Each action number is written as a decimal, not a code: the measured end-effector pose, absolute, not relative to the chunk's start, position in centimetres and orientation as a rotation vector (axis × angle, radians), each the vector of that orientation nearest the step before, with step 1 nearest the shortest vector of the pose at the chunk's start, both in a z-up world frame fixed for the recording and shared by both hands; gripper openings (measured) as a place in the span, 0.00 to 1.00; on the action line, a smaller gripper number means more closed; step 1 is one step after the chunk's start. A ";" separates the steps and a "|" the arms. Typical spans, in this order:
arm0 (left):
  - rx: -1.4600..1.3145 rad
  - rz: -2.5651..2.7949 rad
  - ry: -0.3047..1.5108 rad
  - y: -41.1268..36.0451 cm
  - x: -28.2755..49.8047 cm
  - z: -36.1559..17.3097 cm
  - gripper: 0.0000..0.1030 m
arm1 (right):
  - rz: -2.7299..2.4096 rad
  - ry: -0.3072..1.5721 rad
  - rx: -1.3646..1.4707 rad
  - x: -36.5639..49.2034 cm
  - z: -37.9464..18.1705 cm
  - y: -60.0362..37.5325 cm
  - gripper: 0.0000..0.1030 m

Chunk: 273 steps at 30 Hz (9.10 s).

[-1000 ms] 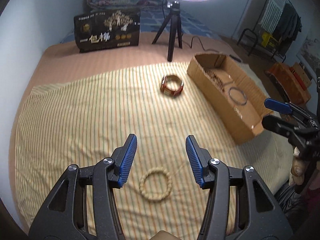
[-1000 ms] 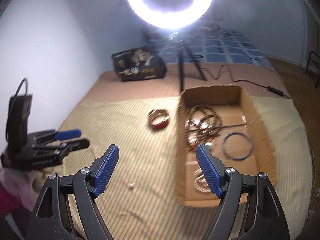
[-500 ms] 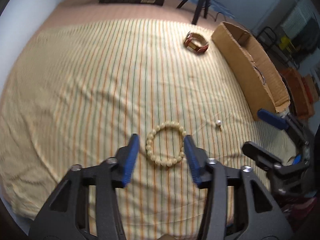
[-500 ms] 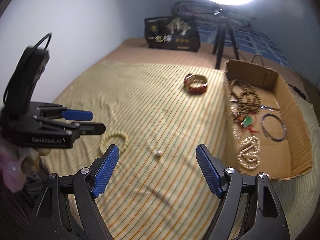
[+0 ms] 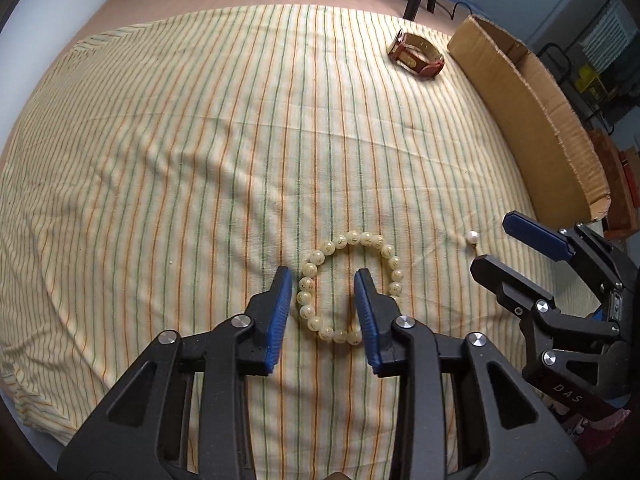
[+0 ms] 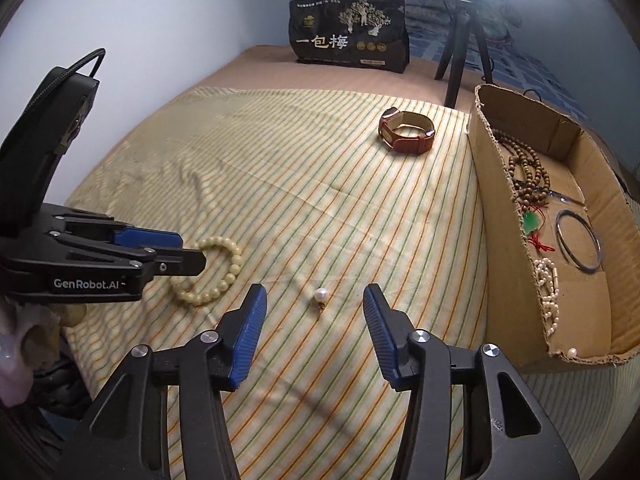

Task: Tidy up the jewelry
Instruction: 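Move the left tool to the cream bead bracelet while the right tool reaches the loose pearl, then close the left tool on the bead bracelet while the right tool grips the pearl, then carry the bead bracelet in the left tool and the pearl in the right tool over the box, then open the left tool to drop the bracelet while the right tool drops the pearl into the box, then move the left tool down to the red-strap wristwatch, then close the left tool on the watch strap and lift it, then carry the watch with the left tool into the box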

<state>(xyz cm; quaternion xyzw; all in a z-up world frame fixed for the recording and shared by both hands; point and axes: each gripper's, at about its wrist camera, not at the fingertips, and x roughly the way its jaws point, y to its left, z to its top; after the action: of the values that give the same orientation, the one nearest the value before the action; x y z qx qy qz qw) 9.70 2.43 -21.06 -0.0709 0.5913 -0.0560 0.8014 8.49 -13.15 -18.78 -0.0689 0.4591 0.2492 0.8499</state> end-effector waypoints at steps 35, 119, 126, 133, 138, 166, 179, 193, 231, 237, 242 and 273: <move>-0.195 -0.176 1.146 1.6 10.4 -18.0 0.05 | 0.553 0.951 -0.131 9.2 -19.0 -12.8 0.07; -0.125 -0.553 0.981 -17.1 17.0 -11.1 0.06 | 0.268 0.893 0.020 20.9 -11.9 -30.3 0.08; -0.093 -0.535 0.989 -17.4 16.4 -11.7 0.50 | 0.223 0.868 0.000 20.6 -11.5 -30.3 0.66; -0.079 -0.521 0.998 -17.4 15.4 -12.2 0.62 | 0.171 0.869 -0.016 20.5 -11.3 -30.5 0.74; -0.081 -0.522 0.993 -17.2 14.8 -12.3 0.62 | 0.160 0.862 -0.017 20.1 -11.0 -30.6 0.74; -0.096 -0.294 0.993 -3.0 15.2 -11.7 0.62 | 0.167 0.778 -0.005 14.0 -5.8 -31.1 0.77; -0.115 -0.283 1.028 -2.1 19.3 -13.0 0.55 | 0.160 0.841 0.116 10.3 -5.8 -34.5 0.77; -0.227 -0.300 1.100 -2.1 25.6 -16.8 0.40 | 0.128 0.865 0.080 10.5 -6.4 -34.6 0.77; -0.141 -0.226 1.116 -4.8 30.7 -21.3 0.14 | 0.120 0.890 0.068 10.8 -6.8 -34.3 0.77; -0.142 -0.223 1.109 -5.2 30.3 -20.9 0.14 | 0.118 0.890 0.068 10.8 -6.8 -34.2 0.77; -0.134 -0.232 1.092 -4.9 29.4 -19.8 0.14 | 0.111 0.886 0.059 10.9 -6.8 -34.2 0.77; -0.087 -0.413 1.009 -11.8 21.3 -10.7 0.14 | 0.082 0.856 0.022 10.7 -6.4 -34.4 0.77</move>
<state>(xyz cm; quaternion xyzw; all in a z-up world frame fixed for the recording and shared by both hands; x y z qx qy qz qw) 21.34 -11.78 -10.73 -0.0414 0.4795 -0.1964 0.8543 10.66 -34.38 -6.45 0.0107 0.4149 0.0395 0.9090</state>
